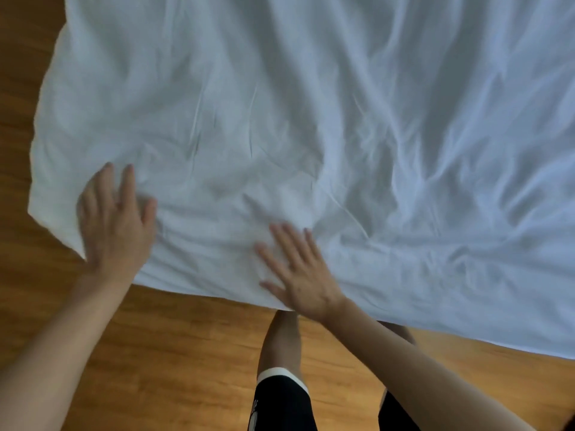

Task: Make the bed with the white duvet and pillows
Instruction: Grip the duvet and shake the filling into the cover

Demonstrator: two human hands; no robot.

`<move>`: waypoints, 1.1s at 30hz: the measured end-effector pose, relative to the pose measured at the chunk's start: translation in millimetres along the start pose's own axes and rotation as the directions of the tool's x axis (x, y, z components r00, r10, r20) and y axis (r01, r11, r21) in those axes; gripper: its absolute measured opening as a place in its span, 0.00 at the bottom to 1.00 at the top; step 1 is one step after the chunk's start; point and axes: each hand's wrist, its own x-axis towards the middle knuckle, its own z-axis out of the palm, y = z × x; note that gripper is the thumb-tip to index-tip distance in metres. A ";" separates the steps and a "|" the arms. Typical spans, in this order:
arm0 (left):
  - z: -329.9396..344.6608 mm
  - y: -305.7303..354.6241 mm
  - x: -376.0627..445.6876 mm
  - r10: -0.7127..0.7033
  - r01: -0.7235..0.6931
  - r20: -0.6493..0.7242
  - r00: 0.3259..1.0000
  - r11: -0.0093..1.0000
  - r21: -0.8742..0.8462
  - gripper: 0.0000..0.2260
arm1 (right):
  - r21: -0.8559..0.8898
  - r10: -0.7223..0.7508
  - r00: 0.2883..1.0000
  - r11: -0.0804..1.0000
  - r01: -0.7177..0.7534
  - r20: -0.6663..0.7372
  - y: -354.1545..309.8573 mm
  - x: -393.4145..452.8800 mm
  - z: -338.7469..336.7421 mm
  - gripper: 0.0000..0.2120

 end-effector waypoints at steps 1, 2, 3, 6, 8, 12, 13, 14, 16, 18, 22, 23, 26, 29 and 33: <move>6.7 13.6 -0.1 0.075 -0.075 0.008 0.997 0.997 -0.017 0.22 | -0.012 0.115 0.990 0.993 -0.116 -0.084 11.6 2.8 -4.5 0.28; 12.3 27.7 1.1 0.122 -0.122 0.022 0.992 0.992 -0.027 0.23 | -0.036 0.241 0.961 0.968 -0.248 -0.138 26.3 3.4 -8.7 0.27; 21.8 37.0 2.8 0.176 -0.175 0.059 0.983 0.984 -0.035 0.23 | -0.060 0.370 0.915 0.922 -0.384 -0.163 44.4 1.2 -11.0 0.27; 45.9 46.1 3.1 0.199 -0.205 0.186 0.962 0.979 0.012 0.25 | -0.053 0.719 0.682 0.682 -0.729 -0.132 97.2 -21.1 -15.3 0.28; 59.9 25.5 -0.2 -0.062 0.051 0.260 0.964 0.997 0.051 0.27 | -0.080 0.851 0.524 0.522 -0.849 -0.018 119.6 -46.6 -11.8 0.30; 57.1 -5.1 -3.4 -0.335 0.317 0.360 0.871 0.942 0.109 0.30 | -0.118 0.905 0.423 0.424 -0.898 0.039 143.0 -87.7 -12.0 0.33; 53.5 -3.1 -2.1 -0.332 0.310 0.392 0.858 0.943 0.120 0.31 | -0.116 0.918 0.395 0.396 -0.911 0.033 146.9 -92.1 -14.9 0.33; 49.4 1.6 -1.2 -0.346 0.323 0.416 0.841 0.938 0.128 0.31 | -0.113 0.929 0.368 0.370 -0.922 0.037 148.8 -95.0 -18.5 0.33; 44.5 15.3 -2.2 -0.378 0.353 0.440 0.815 0.925 0.141 0.32 | -0.119 0.930 0.360 0.367 -0.922 0.079 148.7 -96.9 -25.6 0.33; 40.4 37.0 -7.8 -0.335 0.306 0.493 0.803 0.941 0.141 0.32 | -0.144 0.917 0.376 0.393 -0.908 0.134 144.5 -99.2 -29.6 0.31; 4.4 109.1 -29.9 0.038 -0.087 0.665 0.746 0.995 0.041 0.28 | -0.134 0.895 0.267 0.332 -0.934 0.358 111.7 -126.6 -61.9 0.30; -7.9 130.8 -38.8 0.132 -0.178 0.724 0.677 0.984 -0.013 0.28 | -0.114 0.871 0.220 0.297 -0.948 0.439 102.0 -135.5 -69.7 0.30; -51.6 194.1 -76.0 0.316 -0.305 0.847 0.428 0.932 -0.193 0.26 | -0.010 0.749 0.172 0.232 -0.973 0.639 69.1 -161.0 -104.3 0.27; -99.5 235.9 -110.4 0.434 -0.413 0.823 0.368 0.869 -0.273 0.24 | 0.090 0.745 0.171 0.148 -0.985 0.645 35.2 -189.4 -149.3 0.28; -151.6 271.6 -132.5 0.493 -0.545 0.789 0.367 0.801 -0.247 0.23 | 0.175 0.825 0.169 0.087 -0.981 0.539 9.1 -227.7 -215.7 0.27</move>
